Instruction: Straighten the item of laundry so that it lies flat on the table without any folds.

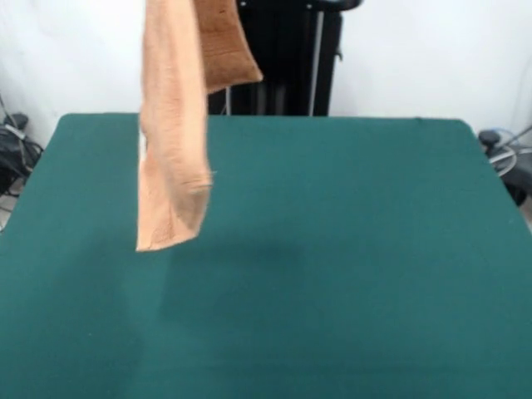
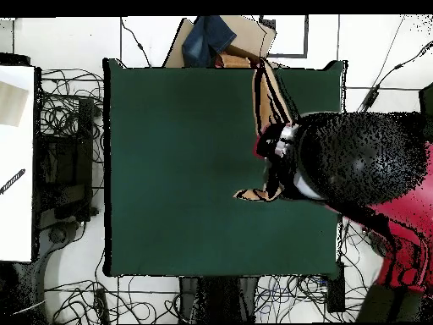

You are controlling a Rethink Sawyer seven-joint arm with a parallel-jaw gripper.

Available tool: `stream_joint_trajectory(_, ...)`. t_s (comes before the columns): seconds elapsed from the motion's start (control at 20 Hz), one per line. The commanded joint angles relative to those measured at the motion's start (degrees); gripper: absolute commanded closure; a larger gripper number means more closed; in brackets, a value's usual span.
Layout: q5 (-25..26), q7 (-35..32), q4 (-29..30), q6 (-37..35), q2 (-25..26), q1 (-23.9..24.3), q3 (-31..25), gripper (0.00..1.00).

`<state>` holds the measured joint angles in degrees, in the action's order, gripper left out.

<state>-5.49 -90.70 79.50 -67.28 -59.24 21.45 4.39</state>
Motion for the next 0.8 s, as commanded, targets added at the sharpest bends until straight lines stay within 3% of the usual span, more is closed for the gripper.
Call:
stream_joint_trajectory(0.05, 4.7, 10.9, 3.2, 2.1, 2.3, 1.7, -6.9, 1.00)
stream_joint_trajectory(0.45, 9.9, 10.8, 13.7, 22.0, 3.7, 2.0, -8.9, 1.00)
stream_joint_trajectory(0.8, 13.1, 8.3, 21.9, 40.2, 6.8, 5.6, -15.0, 1.00)
